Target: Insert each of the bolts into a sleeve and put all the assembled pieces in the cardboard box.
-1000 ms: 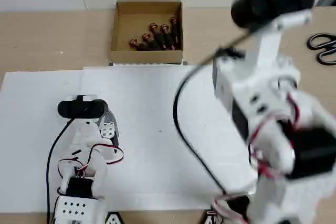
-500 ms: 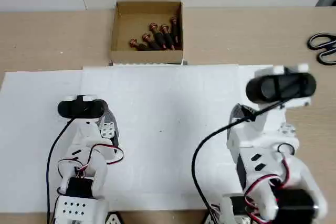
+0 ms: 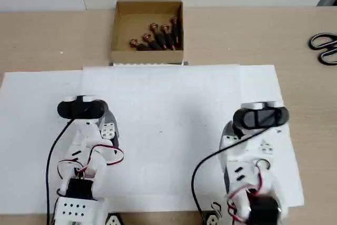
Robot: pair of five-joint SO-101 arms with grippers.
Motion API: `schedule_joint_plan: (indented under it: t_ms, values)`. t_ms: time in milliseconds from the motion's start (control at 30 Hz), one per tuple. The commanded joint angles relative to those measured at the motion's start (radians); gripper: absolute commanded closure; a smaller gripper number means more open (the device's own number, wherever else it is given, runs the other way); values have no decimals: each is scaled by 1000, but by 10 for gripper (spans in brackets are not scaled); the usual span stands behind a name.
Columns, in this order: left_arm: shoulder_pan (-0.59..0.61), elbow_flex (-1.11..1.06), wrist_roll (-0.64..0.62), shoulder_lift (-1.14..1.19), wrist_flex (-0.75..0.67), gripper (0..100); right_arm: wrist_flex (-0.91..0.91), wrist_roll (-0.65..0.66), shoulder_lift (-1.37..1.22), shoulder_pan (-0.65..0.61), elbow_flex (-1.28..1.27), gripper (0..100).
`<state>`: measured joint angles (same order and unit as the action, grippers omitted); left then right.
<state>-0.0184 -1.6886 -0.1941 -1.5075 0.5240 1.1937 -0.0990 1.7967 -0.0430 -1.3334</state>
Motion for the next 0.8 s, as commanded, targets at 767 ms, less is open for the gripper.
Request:
schedule_joint_plan:
  t_ms: [767]
  values:
    - [0,5,0,-8,-23,994,-42,87,18,12,-279,995]
